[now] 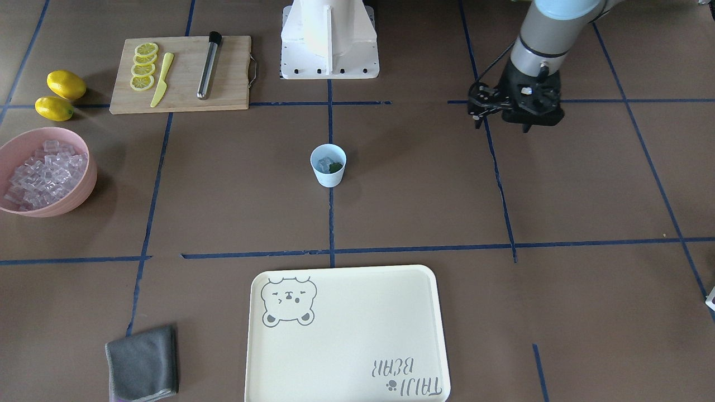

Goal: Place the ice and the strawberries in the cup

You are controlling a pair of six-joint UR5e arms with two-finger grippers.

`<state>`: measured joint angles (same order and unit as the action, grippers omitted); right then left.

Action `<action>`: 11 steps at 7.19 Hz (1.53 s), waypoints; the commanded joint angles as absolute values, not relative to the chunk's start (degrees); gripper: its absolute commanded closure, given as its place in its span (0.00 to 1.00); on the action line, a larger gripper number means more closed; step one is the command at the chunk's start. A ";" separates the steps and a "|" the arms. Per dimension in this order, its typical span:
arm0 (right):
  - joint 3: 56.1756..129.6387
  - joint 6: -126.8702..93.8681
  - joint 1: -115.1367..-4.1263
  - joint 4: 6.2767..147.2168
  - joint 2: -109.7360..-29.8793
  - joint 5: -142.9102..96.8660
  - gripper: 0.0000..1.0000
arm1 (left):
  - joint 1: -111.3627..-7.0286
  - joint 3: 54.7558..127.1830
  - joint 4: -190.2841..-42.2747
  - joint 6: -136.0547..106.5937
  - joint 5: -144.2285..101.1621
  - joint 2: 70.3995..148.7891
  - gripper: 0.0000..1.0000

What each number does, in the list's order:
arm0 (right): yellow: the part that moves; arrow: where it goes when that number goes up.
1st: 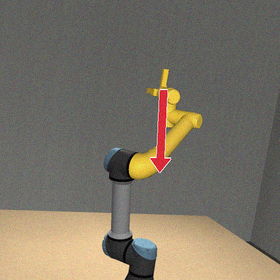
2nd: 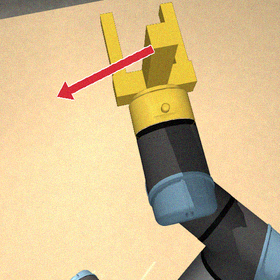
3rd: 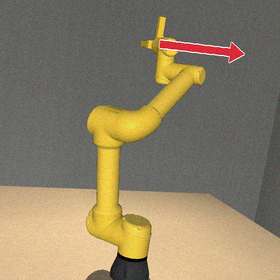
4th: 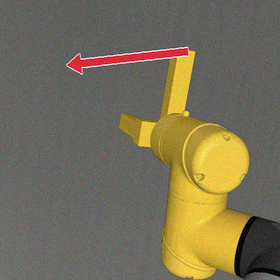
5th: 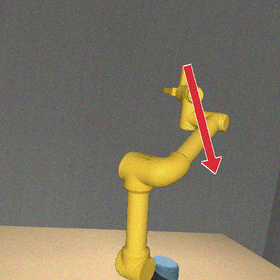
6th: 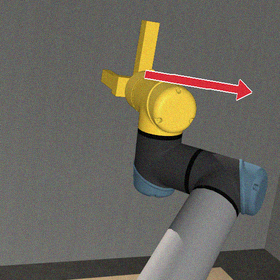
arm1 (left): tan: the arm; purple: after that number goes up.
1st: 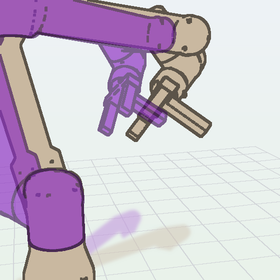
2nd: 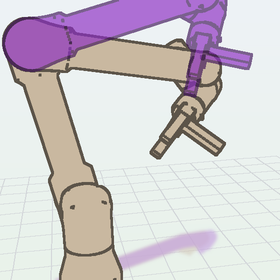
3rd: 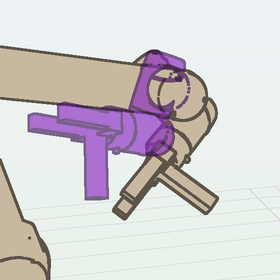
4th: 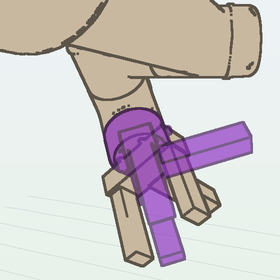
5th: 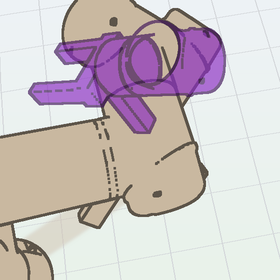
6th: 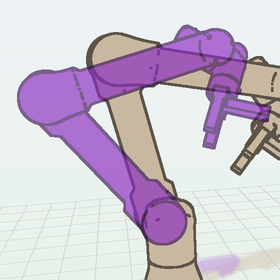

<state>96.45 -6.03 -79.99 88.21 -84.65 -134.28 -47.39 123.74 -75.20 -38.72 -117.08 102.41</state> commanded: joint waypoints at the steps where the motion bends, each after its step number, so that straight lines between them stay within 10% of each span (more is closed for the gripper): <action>1: 94.06 3.85 -84.01 92.90 -83.94 -133.86 0.01 | -60.66 126.22 -73.92 -15.84 -125.52 89.17 0.01; 5: 92.81 5.63 -85.34 92.90 -83.76 -133.77 0.01 | -85.67 105.52 -72.25 18.22 -135.53 84.81 0.01; 11: 92.90 5.63 -86.92 92.20 -84.20 -134.38 0.00 | -86.31 101.09 -70.75 14.86 -135.18 84.10 0.00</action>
<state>92.61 5.61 -86.77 92.37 -83.96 -134.12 -86.19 102.41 -70.46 15.35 -135.18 83.52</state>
